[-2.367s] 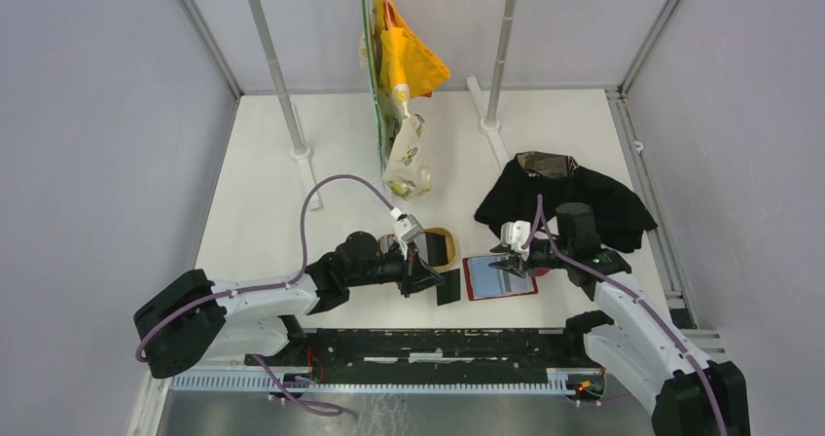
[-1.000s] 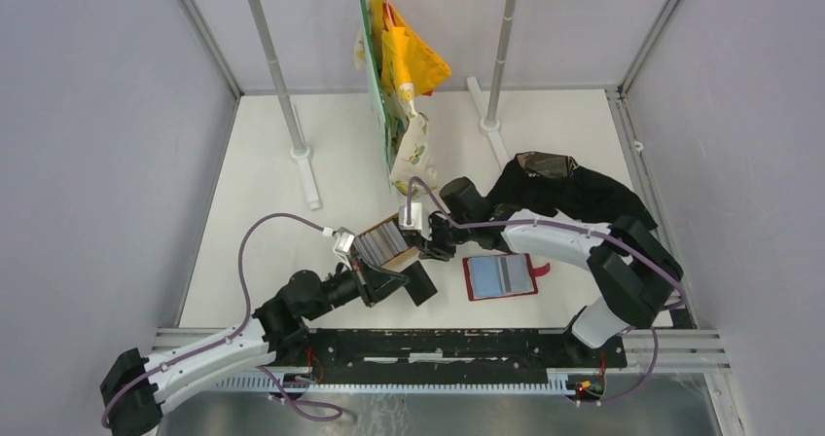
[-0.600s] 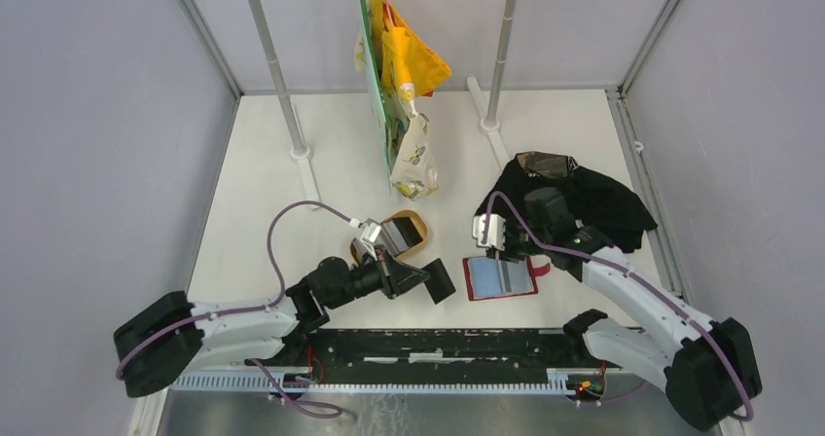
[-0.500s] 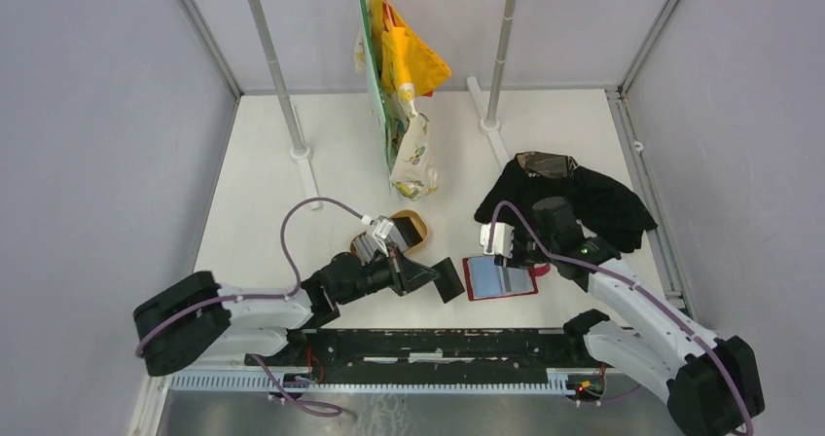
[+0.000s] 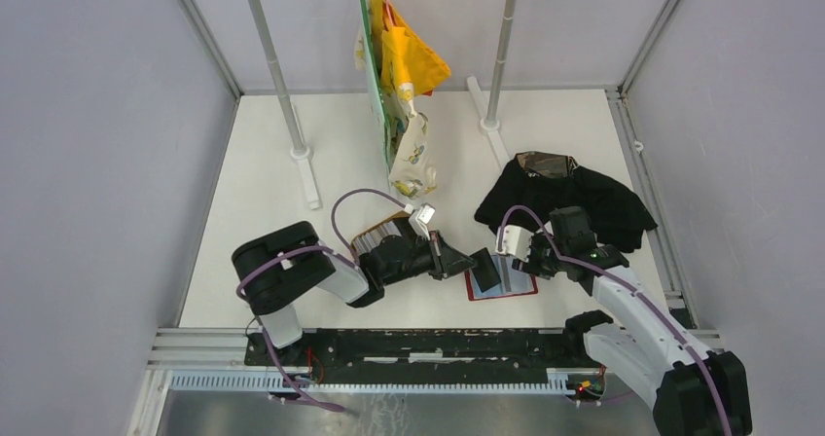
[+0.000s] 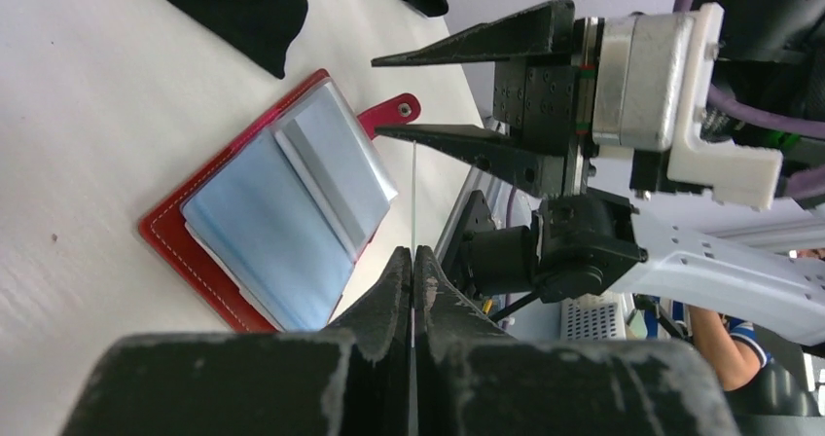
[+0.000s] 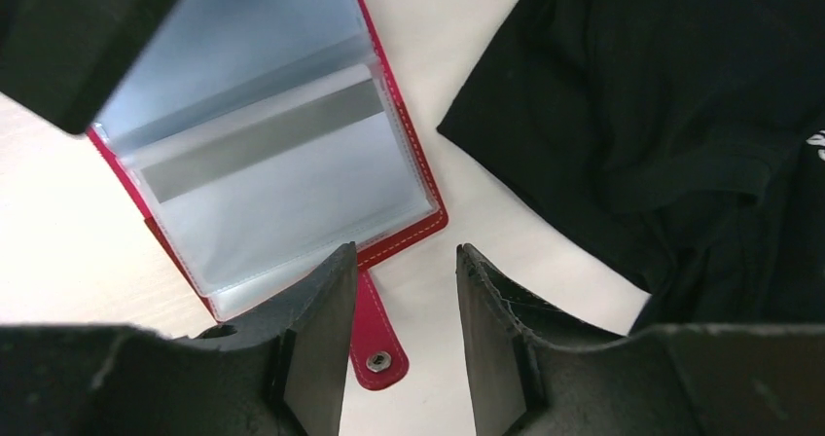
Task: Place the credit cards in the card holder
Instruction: Insert the credit card into the card holder.
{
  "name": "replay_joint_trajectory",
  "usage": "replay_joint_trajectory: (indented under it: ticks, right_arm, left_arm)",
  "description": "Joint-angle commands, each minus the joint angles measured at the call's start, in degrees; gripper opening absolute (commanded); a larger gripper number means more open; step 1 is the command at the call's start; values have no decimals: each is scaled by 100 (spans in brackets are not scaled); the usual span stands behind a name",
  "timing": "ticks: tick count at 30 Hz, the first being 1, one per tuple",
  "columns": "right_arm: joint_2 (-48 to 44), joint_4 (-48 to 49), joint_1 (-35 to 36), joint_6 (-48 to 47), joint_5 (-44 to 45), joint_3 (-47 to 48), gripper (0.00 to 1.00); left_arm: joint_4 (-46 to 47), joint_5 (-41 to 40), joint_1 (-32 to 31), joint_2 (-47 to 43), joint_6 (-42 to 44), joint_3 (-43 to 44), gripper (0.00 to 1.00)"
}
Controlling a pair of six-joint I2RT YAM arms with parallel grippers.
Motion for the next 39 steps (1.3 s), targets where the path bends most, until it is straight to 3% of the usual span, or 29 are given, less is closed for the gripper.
replay_joint_trajectory:
  ticks: [1,12,39]
  right_arm:
    - [262,-113,-14,18,-24,158,48]
    - [681,-249,-14,-5,-84,192,48]
    - [832,-313,-16,-49,-125,184,48]
  left_arm:
    - [377,16,-25,421,-469,338,2]
    - [-256,-201,-61,683,-424,559,2]
    - [-230,-184,-67,1232,-655,832,2]
